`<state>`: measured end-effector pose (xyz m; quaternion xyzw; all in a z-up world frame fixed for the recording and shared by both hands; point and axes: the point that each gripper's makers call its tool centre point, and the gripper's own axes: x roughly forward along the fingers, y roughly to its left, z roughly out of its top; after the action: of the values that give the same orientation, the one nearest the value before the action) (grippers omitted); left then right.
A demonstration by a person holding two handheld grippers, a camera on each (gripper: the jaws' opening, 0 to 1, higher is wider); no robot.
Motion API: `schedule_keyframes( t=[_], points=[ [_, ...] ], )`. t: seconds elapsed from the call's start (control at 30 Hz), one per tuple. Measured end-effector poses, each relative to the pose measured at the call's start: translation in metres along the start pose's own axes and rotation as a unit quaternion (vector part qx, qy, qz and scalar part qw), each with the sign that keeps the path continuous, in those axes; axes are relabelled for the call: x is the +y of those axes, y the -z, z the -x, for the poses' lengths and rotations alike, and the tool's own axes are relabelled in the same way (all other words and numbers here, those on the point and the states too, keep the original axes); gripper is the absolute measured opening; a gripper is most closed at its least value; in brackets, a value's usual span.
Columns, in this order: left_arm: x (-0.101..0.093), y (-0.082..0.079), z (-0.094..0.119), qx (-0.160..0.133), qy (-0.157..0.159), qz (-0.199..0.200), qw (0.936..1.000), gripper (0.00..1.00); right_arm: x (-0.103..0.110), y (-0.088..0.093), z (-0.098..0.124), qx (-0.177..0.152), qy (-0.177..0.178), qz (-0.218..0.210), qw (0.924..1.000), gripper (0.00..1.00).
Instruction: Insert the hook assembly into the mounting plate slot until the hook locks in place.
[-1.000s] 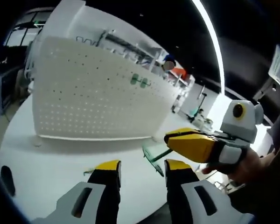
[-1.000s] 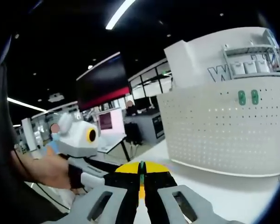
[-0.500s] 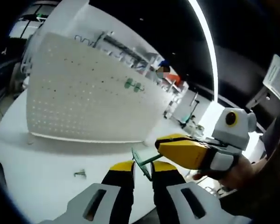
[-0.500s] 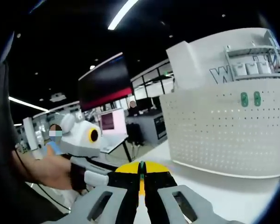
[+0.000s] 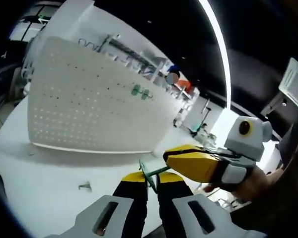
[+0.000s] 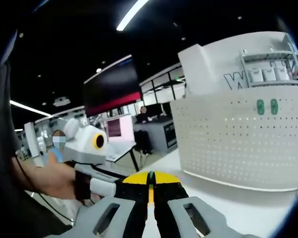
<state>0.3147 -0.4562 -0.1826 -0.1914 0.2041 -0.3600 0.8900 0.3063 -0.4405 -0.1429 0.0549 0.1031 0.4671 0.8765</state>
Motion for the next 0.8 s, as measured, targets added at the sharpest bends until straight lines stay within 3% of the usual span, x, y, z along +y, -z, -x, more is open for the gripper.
schedule_keyframes(
  t=[0.33,0.47,0.8],
  points=[
    [0.0002,-0.0030,0.0003,0.004,-0.009,-0.025,0.9996,0.04,0.0004,-0.0009,0.0016,0.002,0.005,0.011,0.9999,0.00],
    [0.0009,-0.0046,0.0002,0.010,-0.017,-0.055,0.9983,0.03,0.0003,-0.0001,0.0019,0.010,0.004,0.016,0.9998,0.01],
    [0.0066,-0.0027,0.0004,0.033,-0.041,-0.094,0.9942,0.03,-0.0016,0.0022,0.0043,0.016,0.005,-0.011,0.9998,0.03]
  ],
)
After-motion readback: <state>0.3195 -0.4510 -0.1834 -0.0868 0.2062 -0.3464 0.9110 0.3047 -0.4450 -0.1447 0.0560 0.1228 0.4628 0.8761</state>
